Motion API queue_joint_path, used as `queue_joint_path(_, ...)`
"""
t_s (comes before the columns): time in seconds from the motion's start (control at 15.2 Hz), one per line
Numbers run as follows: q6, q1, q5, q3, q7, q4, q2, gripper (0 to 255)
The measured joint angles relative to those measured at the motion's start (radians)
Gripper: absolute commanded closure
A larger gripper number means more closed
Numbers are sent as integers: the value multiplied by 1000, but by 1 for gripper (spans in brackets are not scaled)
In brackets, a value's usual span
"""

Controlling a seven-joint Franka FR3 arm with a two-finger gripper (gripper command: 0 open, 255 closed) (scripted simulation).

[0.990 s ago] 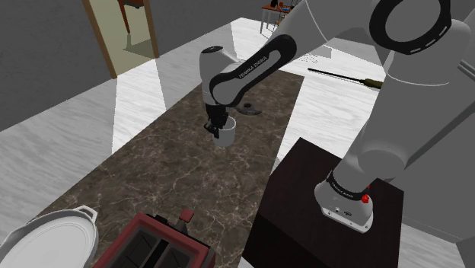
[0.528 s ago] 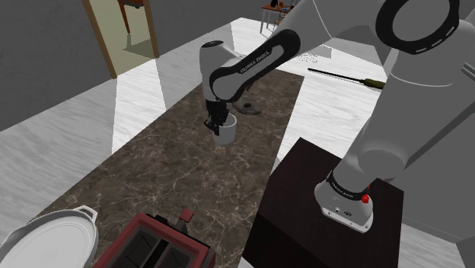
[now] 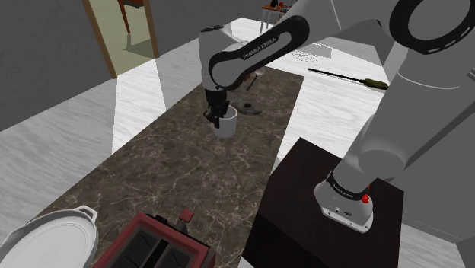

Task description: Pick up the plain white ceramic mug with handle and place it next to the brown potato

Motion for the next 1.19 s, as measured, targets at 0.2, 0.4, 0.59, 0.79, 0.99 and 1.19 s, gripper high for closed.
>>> queue_joint_path(0.2,-38,-1,6,1,-4,14,-24,255)
queue_joint_path(0.4,-75,-2,11,1,-7,33,-43,255)
queue_joint_path(0.59,-117,-3,16,0,-11,54,-66,255)
queue_joint_path(0.79,-153,-1,19,2,-9,80,-76,255)
queue_joint_path(0.99,-193,-4,22,0,-14,103,-92,255)
queue_joint_path(1.19,-231,-4,26,0,-16,124,-109,255)
